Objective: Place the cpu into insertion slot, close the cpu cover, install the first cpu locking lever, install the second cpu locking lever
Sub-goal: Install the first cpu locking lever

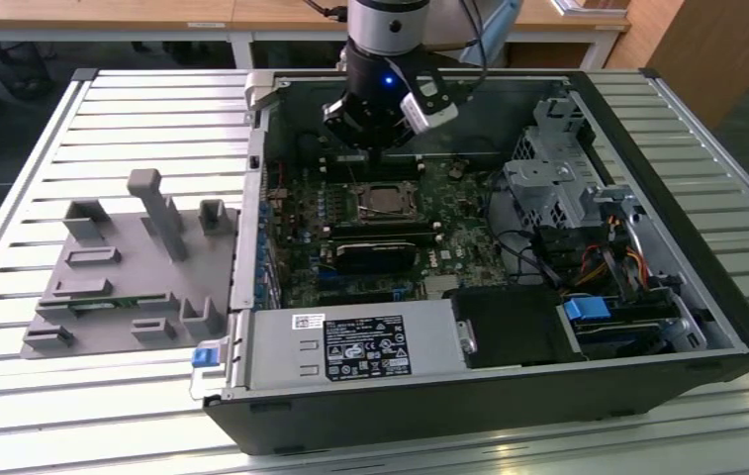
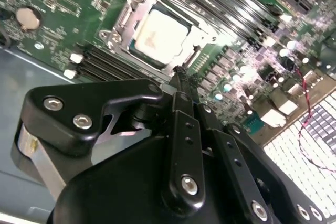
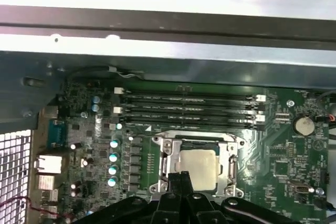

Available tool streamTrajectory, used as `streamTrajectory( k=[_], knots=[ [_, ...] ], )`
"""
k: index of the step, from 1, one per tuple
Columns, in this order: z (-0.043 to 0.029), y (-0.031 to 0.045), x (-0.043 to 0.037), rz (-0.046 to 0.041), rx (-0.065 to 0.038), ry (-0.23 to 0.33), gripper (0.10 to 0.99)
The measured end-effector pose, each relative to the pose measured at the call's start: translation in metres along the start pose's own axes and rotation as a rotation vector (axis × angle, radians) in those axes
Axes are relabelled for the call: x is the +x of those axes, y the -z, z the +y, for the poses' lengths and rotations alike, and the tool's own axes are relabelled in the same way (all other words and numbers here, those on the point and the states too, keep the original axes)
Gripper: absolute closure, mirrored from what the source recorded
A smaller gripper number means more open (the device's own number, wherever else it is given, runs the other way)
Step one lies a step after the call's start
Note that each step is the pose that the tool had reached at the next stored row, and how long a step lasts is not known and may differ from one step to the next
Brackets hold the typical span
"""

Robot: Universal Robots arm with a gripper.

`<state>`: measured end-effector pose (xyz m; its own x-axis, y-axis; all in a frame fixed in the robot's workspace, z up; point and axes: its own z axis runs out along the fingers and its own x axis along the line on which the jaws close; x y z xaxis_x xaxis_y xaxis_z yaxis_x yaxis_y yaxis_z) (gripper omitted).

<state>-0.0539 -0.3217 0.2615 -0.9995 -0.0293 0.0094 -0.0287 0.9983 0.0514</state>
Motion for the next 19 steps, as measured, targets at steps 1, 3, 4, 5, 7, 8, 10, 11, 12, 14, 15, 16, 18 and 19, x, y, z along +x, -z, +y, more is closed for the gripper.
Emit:
streamTrajectory(
  k=[1, 3, 4, 5, 7, 8, 10, 11, 12, 14, 15, 16, 18, 19],
  knots=[
    [0.0002, -0.0001, 0.0020, -0.0005, 0.000, 0.000, 0.980],
    [0.0004, -0.0004, 0.0062, -0.0016, 0.000, 0.000, 0.980],
    [0.0006, -0.0006, 0.0084, -0.0023, 0.000, 0.000, 0.980],
    [0.0007, -0.0006, 0.0109, -0.0032, 0.000, 0.000, 0.980],
    [0.0017, -0.0010, 0.0165, -0.0053, 0.000, -0.002, 0.980],
    [0.0022, -0.0012, 0.0186, -0.0061, 0.000, -0.004, 0.980],
    [0.0028, -0.0017, 0.0221, -0.0080, 0.000, -0.007, 0.980],
    [0.0029, -0.0019, 0.0241, -0.0094, 0.000, -0.008, 0.980],
    [0.0030, -0.0021, 0.0260, -0.0113, 0.000, -0.008, 0.980],
    [0.0034, -0.0028, 0.0299, -0.0157, 0.001, -0.008, 0.980],
    [0.0039, -0.0032, 0.0313, -0.0171, 0.001, -0.009, 0.980],
    [0.0049, -0.0035, 0.0326, -0.0178, 0.001, -0.010, 0.980],
    [0.0067, -0.0043, 0.0341, -0.0187, 0.001, -0.018, 0.980],
    [0.0073, -0.0047, 0.0347, -0.0192, 0.000, -0.023, 0.980]
  ],
)
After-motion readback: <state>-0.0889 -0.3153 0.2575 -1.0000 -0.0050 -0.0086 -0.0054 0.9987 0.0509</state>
